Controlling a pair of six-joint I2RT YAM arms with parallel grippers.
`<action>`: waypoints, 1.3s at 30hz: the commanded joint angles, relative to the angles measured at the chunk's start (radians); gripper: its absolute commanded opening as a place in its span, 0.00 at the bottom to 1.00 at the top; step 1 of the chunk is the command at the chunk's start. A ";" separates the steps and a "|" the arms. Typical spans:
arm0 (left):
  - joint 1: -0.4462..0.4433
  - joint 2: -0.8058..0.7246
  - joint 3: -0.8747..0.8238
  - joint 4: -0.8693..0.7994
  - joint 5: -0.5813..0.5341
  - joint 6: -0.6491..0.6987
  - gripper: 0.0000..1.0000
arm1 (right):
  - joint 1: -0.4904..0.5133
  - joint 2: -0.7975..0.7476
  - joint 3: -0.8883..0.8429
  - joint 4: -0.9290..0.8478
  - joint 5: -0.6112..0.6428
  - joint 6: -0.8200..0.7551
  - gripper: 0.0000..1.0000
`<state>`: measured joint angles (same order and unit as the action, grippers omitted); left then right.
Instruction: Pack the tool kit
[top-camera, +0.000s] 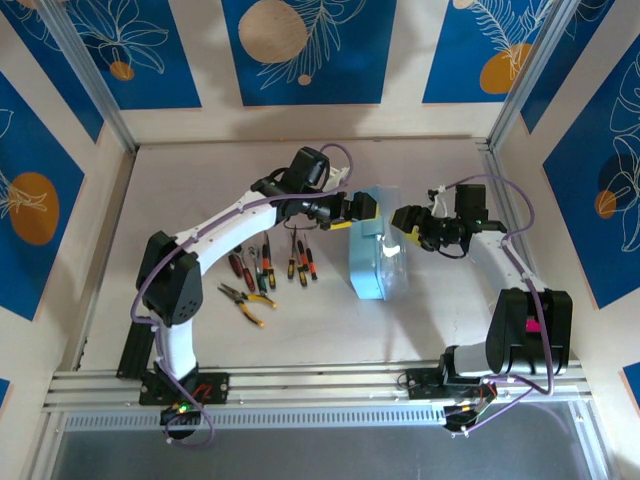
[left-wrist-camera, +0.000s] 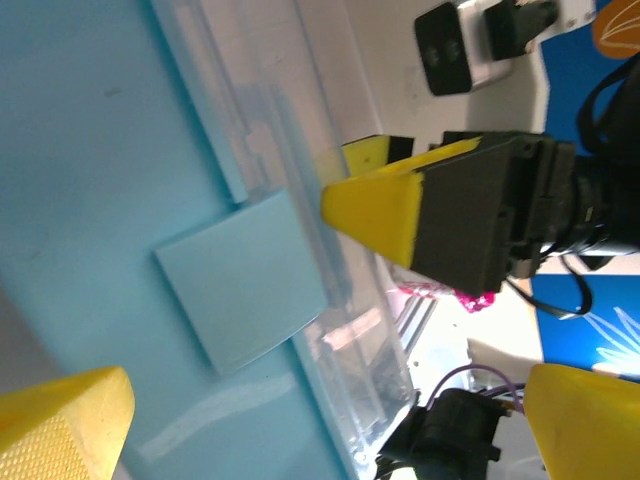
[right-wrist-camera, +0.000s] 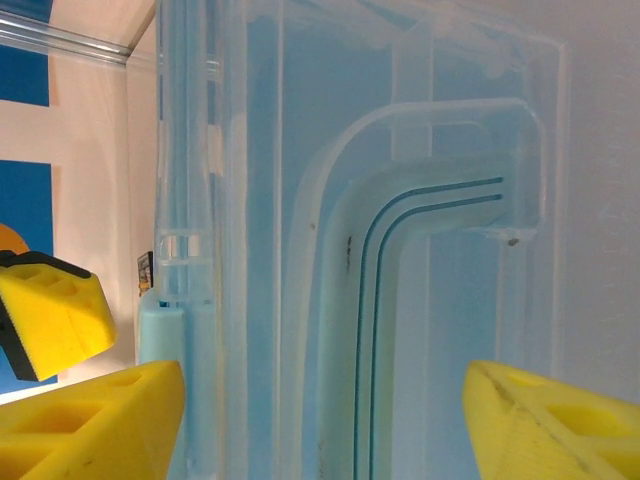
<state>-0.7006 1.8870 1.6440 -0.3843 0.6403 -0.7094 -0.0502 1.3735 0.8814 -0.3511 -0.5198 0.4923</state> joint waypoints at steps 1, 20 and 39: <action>0.003 -0.009 -0.007 0.079 0.048 -0.059 1.00 | 0.013 0.008 0.014 0.017 -0.006 0.014 0.72; -0.005 0.031 0.014 0.005 -0.003 -0.036 1.00 | 0.052 0.027 -0.001 0.037 0.009 0.033 0.71; -0.027 0.106 0.106 0.005 0.016 -0.063 1.00 | 0.070 0.056 0.011 0.043 0.018 0.049 0.69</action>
<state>-0.7136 1.9747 1.7145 -0.3779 0.6437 -0.7589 0.0078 1.4105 0.8822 -0.2813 -0.5011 0.5308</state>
